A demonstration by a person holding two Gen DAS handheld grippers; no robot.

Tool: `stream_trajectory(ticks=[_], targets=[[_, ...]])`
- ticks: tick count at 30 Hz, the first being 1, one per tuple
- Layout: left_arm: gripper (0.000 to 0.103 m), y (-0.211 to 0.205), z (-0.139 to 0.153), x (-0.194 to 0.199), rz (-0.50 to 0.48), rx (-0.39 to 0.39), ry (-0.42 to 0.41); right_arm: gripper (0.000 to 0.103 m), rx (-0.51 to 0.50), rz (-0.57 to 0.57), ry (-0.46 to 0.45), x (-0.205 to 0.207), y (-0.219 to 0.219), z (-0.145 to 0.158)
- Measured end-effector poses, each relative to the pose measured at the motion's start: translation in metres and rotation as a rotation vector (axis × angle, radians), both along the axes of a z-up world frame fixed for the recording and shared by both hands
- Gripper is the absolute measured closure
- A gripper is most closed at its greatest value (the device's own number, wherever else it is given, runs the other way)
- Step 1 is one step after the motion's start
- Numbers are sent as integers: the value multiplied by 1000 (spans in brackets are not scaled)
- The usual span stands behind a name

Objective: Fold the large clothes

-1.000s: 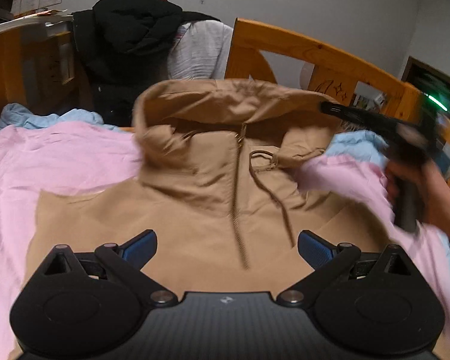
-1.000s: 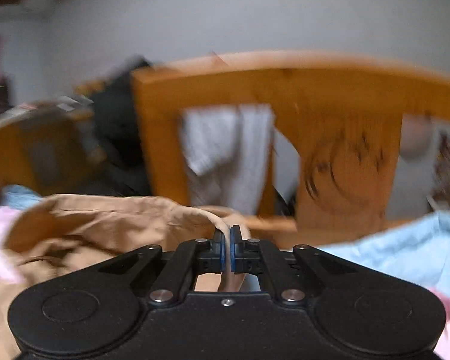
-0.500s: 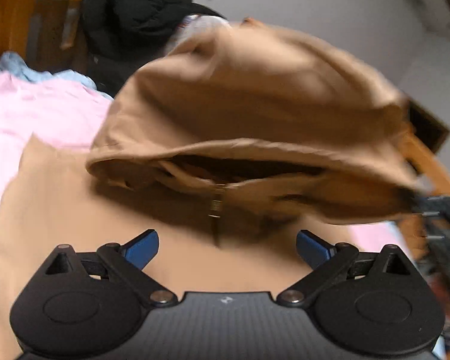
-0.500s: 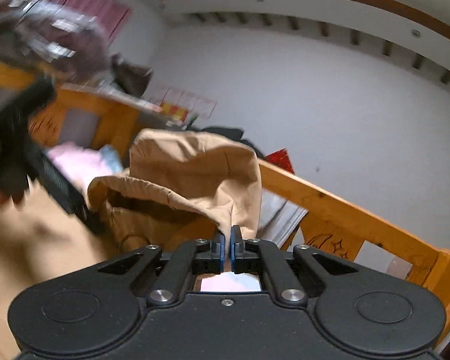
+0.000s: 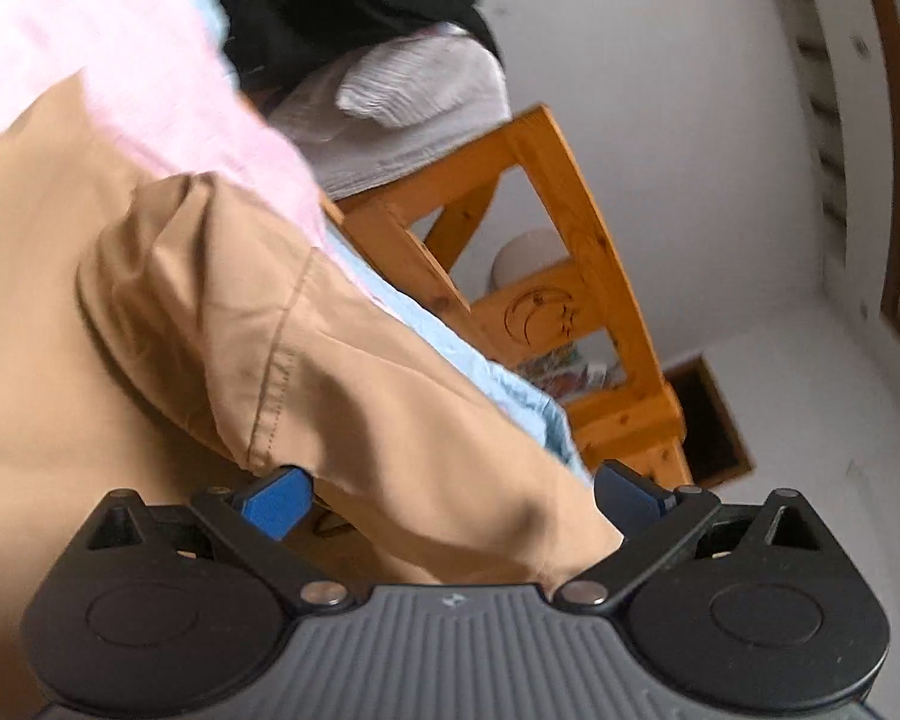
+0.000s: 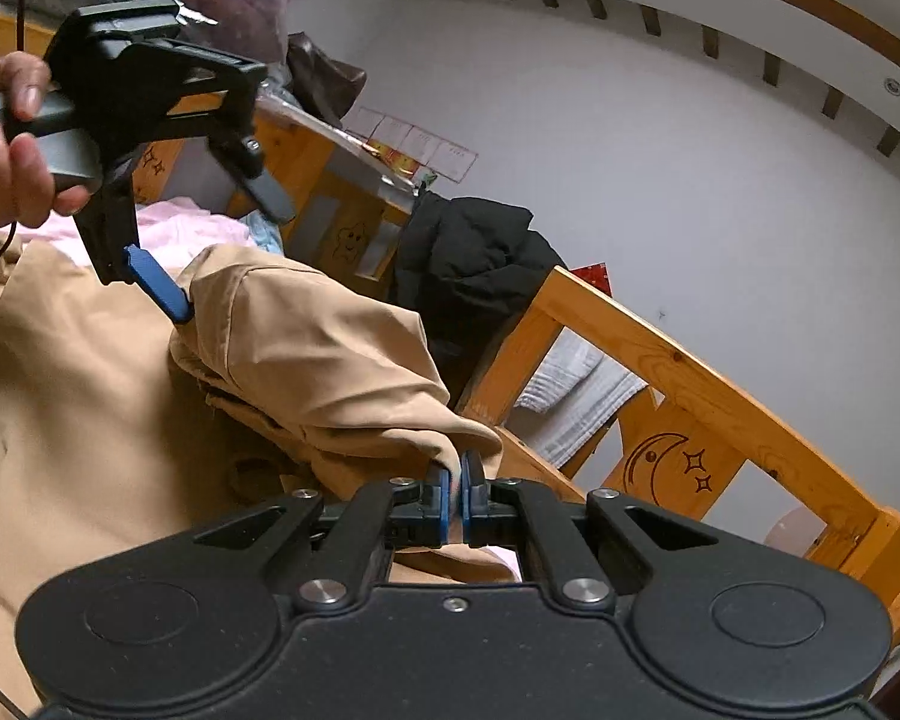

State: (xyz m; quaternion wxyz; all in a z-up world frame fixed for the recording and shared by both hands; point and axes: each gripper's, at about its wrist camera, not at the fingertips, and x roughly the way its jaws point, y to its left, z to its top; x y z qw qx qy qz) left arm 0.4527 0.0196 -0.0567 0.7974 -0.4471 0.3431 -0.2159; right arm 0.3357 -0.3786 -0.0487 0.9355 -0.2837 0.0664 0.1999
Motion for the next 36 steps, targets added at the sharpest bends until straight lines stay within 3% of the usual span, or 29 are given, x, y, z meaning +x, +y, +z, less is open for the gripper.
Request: stream_trajectory(ticks=[3, 5, 9, 13, 15, 18, 20, 22, 23, 24, 27, 30, 33, 36], targets=[[20, 9, -9, 3, 39, -16, 86, 100, -42, 4, -16, -4, -3, -4], [20, 11, -10, 2, 35, -24, 105, 100, -59, 2, -21, -3, -2, -6], [6, 14, -9, -12, 35, 48, 73, 100, -31, -22, -1, 3, -2, -1], [4, 31, -22, -30, 82, 87, 63, 100, 57, -37, 37, 16, -5, 18], [4, 34, -27, -25, 121, 60, 52, 100, 101, -45, 62, 23, -7, 26], [4, 32, -39, -13, 147, -64, 66, 100, 165, -62, 103, 34, -10, 35], [14, 25, -44, -6, 143, -142, 81, 100, 182, -71, 109, 37, -11, 35], [37, 17, -42, 0, 128, -196, 106, 100, 185, -80, 116, 37, -12, 33], [45, 13, -39, 2, 129, -203, 111, 100, 184, -82, 120, 37, -12, 32], [66, 11, -35, 3, 133, -198, 113, 100, 178, -87, 119, 36, -13, 30], [87, 8, -9, 15, 166, -160, 138, 100, 168, -101, 114, 35, -17, 26], [90, 4, 29, 27, 182, -118, 125, 100, 140, -115, 105, 36, -21, 21], [91, -1, 62, 40, 190, -95, 166, 98, 97, -139, 81, 33, -22, 12], [92, -8, 80, 52, 182, -73, 205, 79, 6, -175, -14, 21, -18, -1]])
